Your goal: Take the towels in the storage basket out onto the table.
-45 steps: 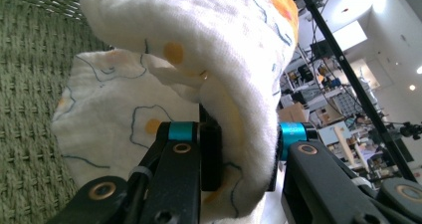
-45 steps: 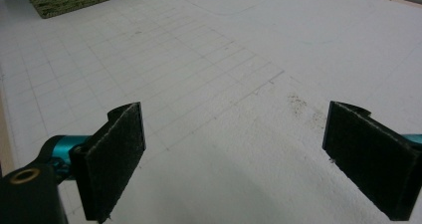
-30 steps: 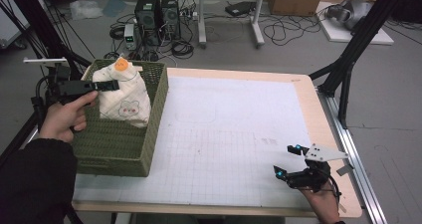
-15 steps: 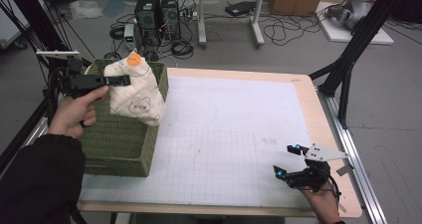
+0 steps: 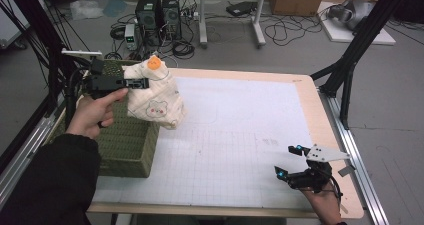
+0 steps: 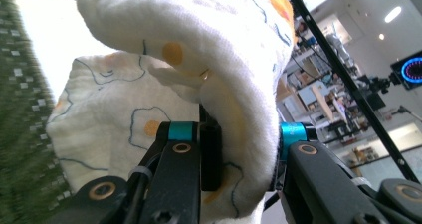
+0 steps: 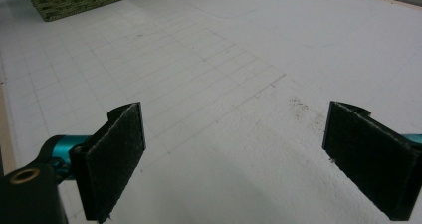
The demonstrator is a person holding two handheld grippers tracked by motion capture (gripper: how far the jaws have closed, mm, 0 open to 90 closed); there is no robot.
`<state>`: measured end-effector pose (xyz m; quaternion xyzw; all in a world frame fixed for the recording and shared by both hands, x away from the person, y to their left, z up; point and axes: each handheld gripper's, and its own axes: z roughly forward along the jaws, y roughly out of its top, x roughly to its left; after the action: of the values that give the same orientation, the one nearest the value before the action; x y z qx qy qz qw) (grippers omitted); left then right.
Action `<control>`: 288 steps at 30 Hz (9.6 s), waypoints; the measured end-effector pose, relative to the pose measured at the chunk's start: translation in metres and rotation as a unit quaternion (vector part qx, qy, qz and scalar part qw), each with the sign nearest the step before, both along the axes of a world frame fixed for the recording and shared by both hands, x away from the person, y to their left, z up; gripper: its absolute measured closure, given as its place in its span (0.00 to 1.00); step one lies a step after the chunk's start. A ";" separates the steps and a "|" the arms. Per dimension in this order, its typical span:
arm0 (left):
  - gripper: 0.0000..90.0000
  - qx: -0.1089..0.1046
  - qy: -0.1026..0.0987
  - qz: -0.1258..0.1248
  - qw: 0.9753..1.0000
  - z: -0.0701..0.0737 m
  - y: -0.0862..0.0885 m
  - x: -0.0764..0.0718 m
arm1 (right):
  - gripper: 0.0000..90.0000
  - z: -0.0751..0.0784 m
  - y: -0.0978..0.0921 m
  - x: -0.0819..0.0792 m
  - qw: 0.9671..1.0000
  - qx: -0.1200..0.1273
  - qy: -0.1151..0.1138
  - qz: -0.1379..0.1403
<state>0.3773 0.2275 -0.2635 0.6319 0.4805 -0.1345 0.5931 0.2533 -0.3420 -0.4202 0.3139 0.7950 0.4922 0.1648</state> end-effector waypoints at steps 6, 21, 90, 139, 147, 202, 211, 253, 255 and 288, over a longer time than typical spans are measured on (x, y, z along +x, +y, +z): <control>0.86 0.011 -0.007 -0.023 1.000 0.001 -0.032 0.000 | 0.10 0.001 0.000 0.000 1.000 0.001 -0.001 0.001; 0.86 0.034 -0.013 -0.070 0.997 -0.015 -0.099 -0.002 | 0.10 0.002 0.000 0.000 1.000 0.004 -0.006 0.006; 0.49 0.189 -0.091 -0.030 0.977 -0.139 -0.214 -0.008 | 0.93 -0.019 0.062 0.050 0.980 -0.111 0.081 0.143; 0.98 0.303 -0.128 -0.001 0.944 -0.159 -0.184 -0.089 | 0.93 -0.017 0.033 0.027 0.979 -0.120 0.093 0.140; 0.89 0.288 -0.142 -0.028 0.947 -0.147 -0.169 -0.120 | 0.94 -0.010 0.035 0.019 0.973 -0.111 0.098 0.180; 0.73 0.305 -0.115 -0.057 0.944 -0.170 -0.219 -0.029 | 0.73 -0.016 0.042 0.120 0.983 -0.123 0.111 0.081; 0.99 0.339 -0.122 -0.087 0.929 -0.168 -0.214 -0.044 | 0.99 -0.012 0.038 0.111 0.980 -0.142 0.099 0.097; 0.97 0.316 -0.178 0.125 0.924 -0.139 -0.211 0.006 | 0.99 0.008 0.000 0.133 0.987 -0.128 0.091 0.029; 0.96 0.319 -0.186 0.150 0.917 -0.136 -0.202 0.012 | 0.99 0.015 0.002 0.143 0.988 -0.130 0.080 0.015; 1.00 0.381 -0.144 0.019 0.913 -0.178 -0.189 -0.031 | 0.99 -0.015 0.018 0.066 0.969 -0.135 0.128 0.163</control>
<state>0.3462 0.0382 -0.4417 0.8136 0.4160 0.1627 0.3722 0.3194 -0.3238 -0.4347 0.2154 0.9088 0.3567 0.0203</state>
